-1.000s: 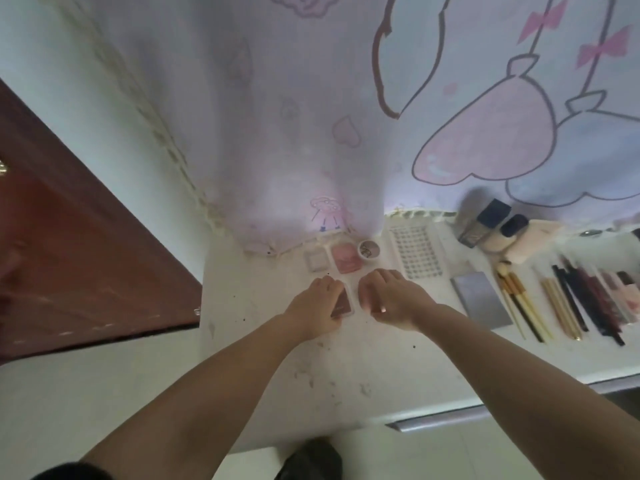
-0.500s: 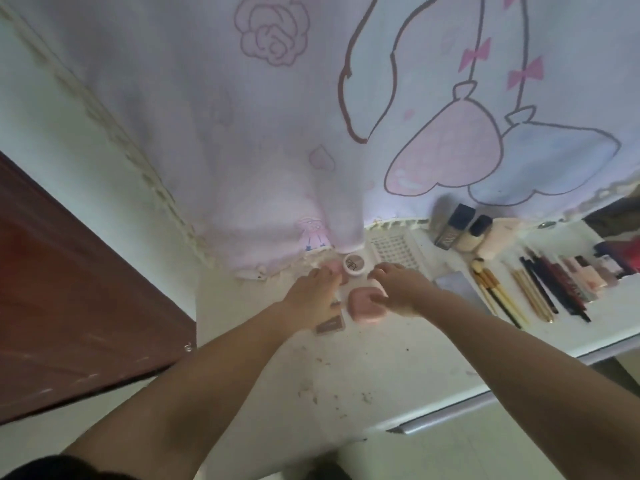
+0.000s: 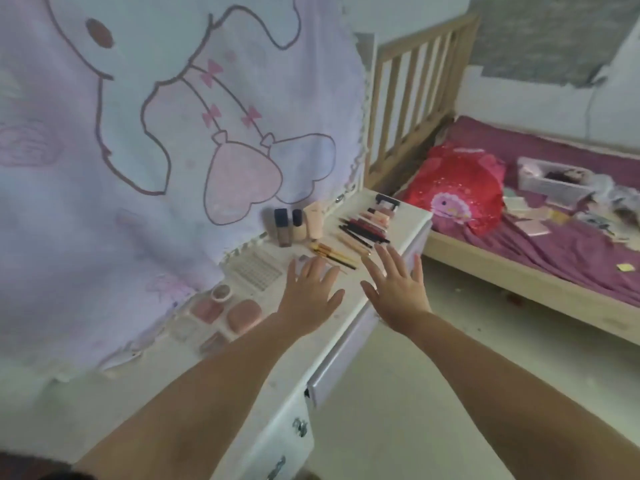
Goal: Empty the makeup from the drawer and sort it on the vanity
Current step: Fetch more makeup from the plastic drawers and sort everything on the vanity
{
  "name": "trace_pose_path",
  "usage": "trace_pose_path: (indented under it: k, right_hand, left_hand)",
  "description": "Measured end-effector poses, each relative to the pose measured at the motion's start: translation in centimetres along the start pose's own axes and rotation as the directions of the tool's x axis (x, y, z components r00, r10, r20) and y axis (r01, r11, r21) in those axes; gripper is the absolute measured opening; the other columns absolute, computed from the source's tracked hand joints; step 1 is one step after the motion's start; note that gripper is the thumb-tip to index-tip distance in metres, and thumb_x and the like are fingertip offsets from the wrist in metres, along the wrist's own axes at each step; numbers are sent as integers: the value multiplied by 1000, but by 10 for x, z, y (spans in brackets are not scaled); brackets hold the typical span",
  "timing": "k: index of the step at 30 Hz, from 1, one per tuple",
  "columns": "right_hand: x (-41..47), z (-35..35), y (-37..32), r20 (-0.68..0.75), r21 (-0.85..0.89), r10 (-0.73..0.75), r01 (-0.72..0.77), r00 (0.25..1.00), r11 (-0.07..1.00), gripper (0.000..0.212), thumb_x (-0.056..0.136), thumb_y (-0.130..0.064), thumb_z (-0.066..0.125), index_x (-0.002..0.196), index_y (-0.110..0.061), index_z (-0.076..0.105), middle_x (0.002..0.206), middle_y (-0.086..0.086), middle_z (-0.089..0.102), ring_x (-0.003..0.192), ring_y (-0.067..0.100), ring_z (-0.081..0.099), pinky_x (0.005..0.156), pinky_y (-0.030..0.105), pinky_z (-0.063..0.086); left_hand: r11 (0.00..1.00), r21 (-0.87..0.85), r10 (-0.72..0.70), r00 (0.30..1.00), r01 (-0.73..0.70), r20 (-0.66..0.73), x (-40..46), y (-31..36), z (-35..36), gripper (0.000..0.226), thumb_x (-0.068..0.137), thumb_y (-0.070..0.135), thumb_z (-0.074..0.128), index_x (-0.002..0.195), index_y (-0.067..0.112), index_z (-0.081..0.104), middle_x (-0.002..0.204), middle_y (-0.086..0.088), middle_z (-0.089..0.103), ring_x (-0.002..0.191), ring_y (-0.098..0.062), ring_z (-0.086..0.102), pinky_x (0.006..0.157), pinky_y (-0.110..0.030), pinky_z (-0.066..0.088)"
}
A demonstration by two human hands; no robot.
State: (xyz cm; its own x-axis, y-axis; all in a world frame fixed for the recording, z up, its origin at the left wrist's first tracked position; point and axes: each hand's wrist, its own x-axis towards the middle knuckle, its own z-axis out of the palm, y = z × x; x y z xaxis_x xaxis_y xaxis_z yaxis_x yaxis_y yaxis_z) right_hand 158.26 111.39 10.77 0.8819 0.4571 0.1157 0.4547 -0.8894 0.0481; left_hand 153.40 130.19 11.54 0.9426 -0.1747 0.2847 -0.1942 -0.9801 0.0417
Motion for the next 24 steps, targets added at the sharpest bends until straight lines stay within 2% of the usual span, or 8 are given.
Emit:
trace_pose_path:
  k: [3, 5, 8, 11, 14, 17, 20, 24]
  right_hand:
    - [-97, 13, 46, 20, 30, 171, -172, 985, 985, 55, 98, -48, 20, 150, -28, 16, 160, 4, 5, 147, 23, -1, 111, 57, -10]
    - [-169, 23, 70, 81, 19, 289, -291, 954, 956, 56, 98, -49, 19, 150, -28, 15, 160, 4, 5, 147, 23, -2, 111, 58, -11]
    - [-282, 37, 94, 168, 8, 454, -462, 875, 887, 58, 97, -52, 12, 150, -30, 6, 160, 1, -5, 147, 21, -9, 112, 58, -13]
    - [-396, 43, 103, 242, 13, 612, -633, 753, 774, 58, 97, -52, 17, 150, -29, 8, 160, 1, -3, 147, 21, -8, 112, 57, -12]
    - [-503, 45, 97, 303, 6, 766, -805, 567, 593, 58, 97, -52, 19, 150, -30, 10, 160, 1, -2, 147, 23, -6, 110, 59, -13]
    - [-592, 49, 87, 371, 0, 876, -943, 308, 332, 57, 97, -53, 14, 150, -33, 6, 160, -1, -6, 146, 23, -9, 109, 59, -15]
    - [-662, 53, 73, 432, 0, 899, -997, 72, 80, 58, 96, -55, 10, 149, -35, 1, 159, -3, -9, 146, 20, -12, 110, 59, -12]
    - [-730, 54, 59, 458, 6, 879, -988, -133, -152, 59, 96, -56, 8, 150, -34, -1, 160, -2, -5, 147, 22, -9, 111, 59, -7]
  left_hand:
    - [997, -13, 82, 985, -81, 149, -15, 80, 23, 56, 96, 47, 30, 143, 18, 34, 148, -10, 33, 139, -25, 25, 112, -56, 10]
    - [987, -26, 161, 955, -160, 249, -34, 135, 39, 60, 97, 50, 27, 148, 20, 20, 154, -8, 19, 143, -23, 12, 112, -57, 3]
    - [955, -96, 295, 888, -280, 351, -74, 223, 57, 62, 96, 52, 25, 149, 21, 16, 156, -7, 12, 145, -21, 5, 113, -57, 3]
    - [895, -154, 441, 782, -418, 441, -124, 305, 65, 62, 96, 52, 24, 149, 22, 14, 157, -7, 10, 145, -23, 1, 111, -59, -2]
    - [801, -191, 576, 640, -568, 509, -172, 379, 69, 63, 96, 53, 19, 150, 22, 9, 158, -7, 6, 145, -23, -4, 110, -60, -7]
    - [686, -216, 680, 508, -694, 528, -217, 448, 68, 64, 96, 53, 19, 150, 22, 9, 158, -8, 6, 145, -22, -5, 109, -60, -11]
    - [557, -257, 762, 365, -790, 535, -257, 508, 63, 63, 96, 52, 20, 150, 21, 10, 158, -8, 7, 145, -22, -4, 108, -61, -12]
    - [386, -290, 827, 189, -876, 529, -297, 578, 64, 62, 96, 52, 23, 149, 22, 14, 157, -6, 10, 145, -23, 1, 110, -61, -7]
